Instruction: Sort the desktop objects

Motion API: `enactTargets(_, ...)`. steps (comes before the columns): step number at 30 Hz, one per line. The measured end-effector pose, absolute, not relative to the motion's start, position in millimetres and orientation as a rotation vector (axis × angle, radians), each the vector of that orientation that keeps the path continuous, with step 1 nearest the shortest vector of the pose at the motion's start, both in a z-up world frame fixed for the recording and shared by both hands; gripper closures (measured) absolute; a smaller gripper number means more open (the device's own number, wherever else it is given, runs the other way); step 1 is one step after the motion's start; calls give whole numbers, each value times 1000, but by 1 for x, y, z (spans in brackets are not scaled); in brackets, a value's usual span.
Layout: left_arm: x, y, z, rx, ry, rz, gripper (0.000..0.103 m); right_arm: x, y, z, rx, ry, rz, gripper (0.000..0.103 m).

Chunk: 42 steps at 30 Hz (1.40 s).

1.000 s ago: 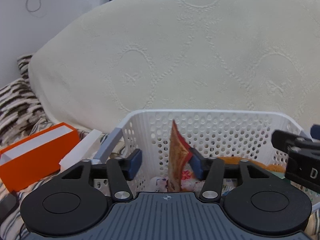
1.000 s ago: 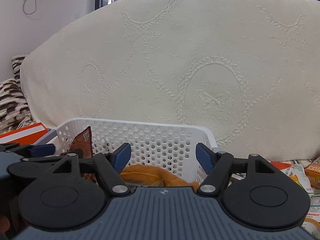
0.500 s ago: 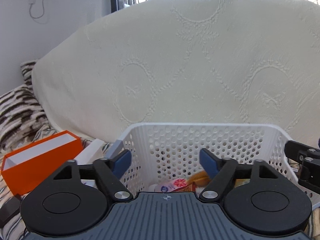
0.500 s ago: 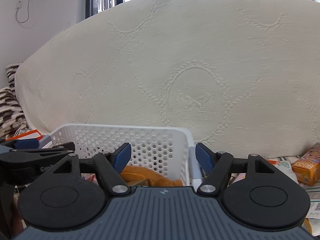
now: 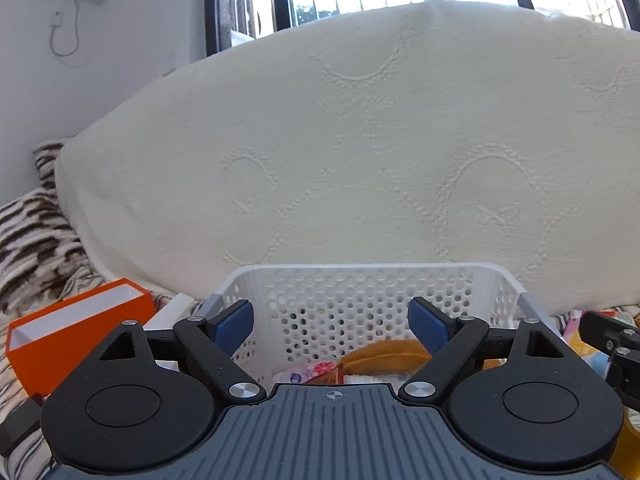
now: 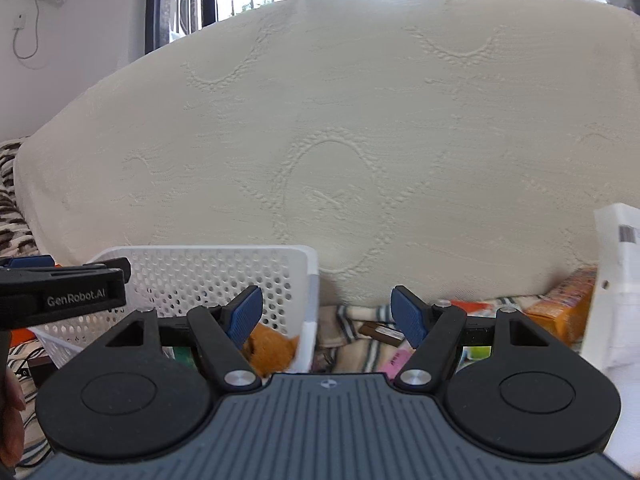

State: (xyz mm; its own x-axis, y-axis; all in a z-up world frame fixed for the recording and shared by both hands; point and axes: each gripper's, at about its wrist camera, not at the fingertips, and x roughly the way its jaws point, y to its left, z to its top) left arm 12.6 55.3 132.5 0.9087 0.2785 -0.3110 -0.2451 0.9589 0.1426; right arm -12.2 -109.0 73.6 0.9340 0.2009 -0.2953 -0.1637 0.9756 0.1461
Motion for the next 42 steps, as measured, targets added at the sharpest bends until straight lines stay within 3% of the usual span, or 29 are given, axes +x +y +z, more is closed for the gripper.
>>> enactTargets(16,7,73,139,102,334,320,6,-24,-61,100,48,240,270,28)
enactTargets(42,10,90,128,93,319,369,0,-15,-40,92,10,244,272,25)
